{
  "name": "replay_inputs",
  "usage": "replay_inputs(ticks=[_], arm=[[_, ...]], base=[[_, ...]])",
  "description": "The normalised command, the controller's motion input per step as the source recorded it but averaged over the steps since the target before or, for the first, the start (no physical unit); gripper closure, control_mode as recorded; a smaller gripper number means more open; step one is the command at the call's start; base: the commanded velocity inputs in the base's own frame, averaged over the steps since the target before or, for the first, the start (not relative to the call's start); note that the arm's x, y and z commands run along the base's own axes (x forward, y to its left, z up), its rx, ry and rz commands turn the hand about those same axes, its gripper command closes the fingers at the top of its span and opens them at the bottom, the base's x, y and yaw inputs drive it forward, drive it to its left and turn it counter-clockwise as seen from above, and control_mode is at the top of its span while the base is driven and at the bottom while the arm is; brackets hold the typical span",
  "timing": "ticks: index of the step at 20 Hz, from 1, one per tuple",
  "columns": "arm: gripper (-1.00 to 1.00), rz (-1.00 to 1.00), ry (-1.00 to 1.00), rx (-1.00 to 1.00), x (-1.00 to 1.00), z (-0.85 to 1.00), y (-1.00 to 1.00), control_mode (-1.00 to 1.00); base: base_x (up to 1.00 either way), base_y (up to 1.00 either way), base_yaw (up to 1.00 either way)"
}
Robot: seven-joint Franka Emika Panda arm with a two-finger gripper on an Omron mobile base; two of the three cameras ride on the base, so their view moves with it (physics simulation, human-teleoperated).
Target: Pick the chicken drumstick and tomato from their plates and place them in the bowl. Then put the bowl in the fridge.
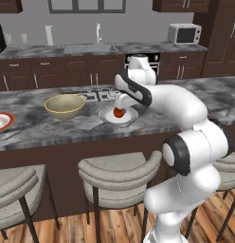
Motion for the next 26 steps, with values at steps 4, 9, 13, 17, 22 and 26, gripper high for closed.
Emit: replay_inputs(ticks=[4,9,13,17,22,26], arm=[[-1.00,-0.06,0.06,-0.02,0.37,-0.14,0.09,-1.00],[-1.00,-0.08,0.08,-0.08,0.33,-0.24,0.08,-1.00],[-1.00,-0.10,0.00,-0.09,0.32,-0.32,0.09,-1.00],[-1.00,-0.09,0.03,-0.07,0.30,-0.30,0.04,-1.00],[-1.00,-0.05,0.00,-0.02,0.31,-0.22,0.00,-1.00],[-1.00,-0.01,0.00,0.00,0.28,-0.18,0.00,-1.00]], base=[[0.00,0.00,0.00],[0.00,0.00,0.00],[0.00,0.00,0.00],[0.00,0.00,0.00],[0.00,0.00,0.00],[0.00,0.00,0.00]])
